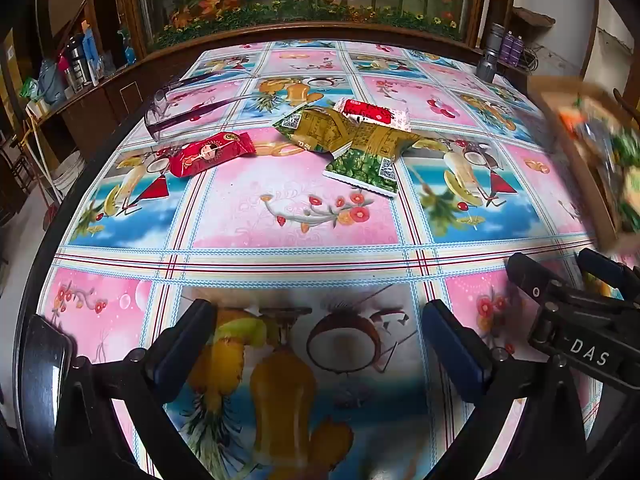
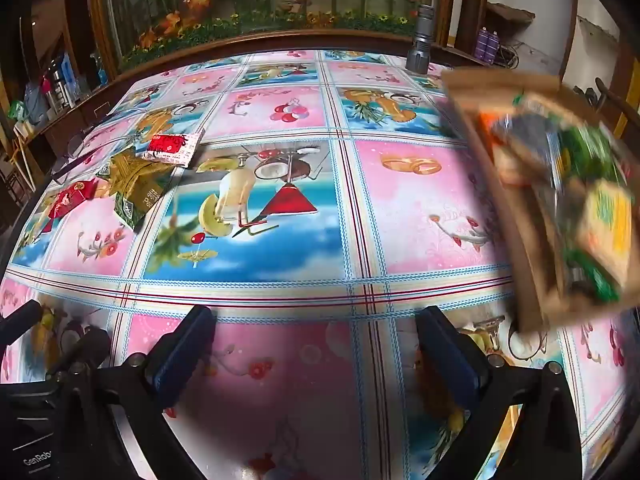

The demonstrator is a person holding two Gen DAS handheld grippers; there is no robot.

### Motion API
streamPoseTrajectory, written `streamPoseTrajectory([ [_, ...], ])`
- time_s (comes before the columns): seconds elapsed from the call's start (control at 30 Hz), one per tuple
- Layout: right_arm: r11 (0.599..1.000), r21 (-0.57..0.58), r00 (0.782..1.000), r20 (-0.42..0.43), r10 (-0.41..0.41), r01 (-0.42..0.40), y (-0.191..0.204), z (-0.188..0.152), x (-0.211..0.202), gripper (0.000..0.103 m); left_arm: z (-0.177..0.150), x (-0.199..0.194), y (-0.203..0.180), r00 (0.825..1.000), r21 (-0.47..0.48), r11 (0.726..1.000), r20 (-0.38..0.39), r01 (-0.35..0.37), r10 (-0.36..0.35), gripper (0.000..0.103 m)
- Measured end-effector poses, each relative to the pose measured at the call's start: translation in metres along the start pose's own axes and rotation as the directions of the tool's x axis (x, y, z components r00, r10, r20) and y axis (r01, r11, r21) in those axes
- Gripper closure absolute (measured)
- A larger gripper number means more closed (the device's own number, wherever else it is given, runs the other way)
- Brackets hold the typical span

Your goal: Organize snacks

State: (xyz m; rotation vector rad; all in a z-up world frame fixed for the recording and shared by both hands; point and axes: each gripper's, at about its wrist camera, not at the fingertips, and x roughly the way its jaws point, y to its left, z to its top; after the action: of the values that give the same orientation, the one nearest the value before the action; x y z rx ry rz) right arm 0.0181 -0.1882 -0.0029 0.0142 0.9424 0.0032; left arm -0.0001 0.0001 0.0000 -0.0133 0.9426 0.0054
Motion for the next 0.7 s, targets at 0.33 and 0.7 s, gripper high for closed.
streamPoseTrajectory([
  [0.33, 1.0, 0.0, 1.0, 0.002, 0.0, 0.0, 0.0001, -0.0001, -0.0002, 0.0, 0.0001, 0.0001, -0.0001, 1.0, 0.001, 1.0, 0.0, -0.001, 0.001, 0.0],
  [0.7, 1.0, 0.0, 1.0, 0.002, 0.0, 0.0, 0.0022, -0.0004, -0.0026, 0.0, 0.0001, -0.0003, -0.0002, 1.0, 0.001, 1.0, 0.0, -0.001, 0.001, 0.0],
])
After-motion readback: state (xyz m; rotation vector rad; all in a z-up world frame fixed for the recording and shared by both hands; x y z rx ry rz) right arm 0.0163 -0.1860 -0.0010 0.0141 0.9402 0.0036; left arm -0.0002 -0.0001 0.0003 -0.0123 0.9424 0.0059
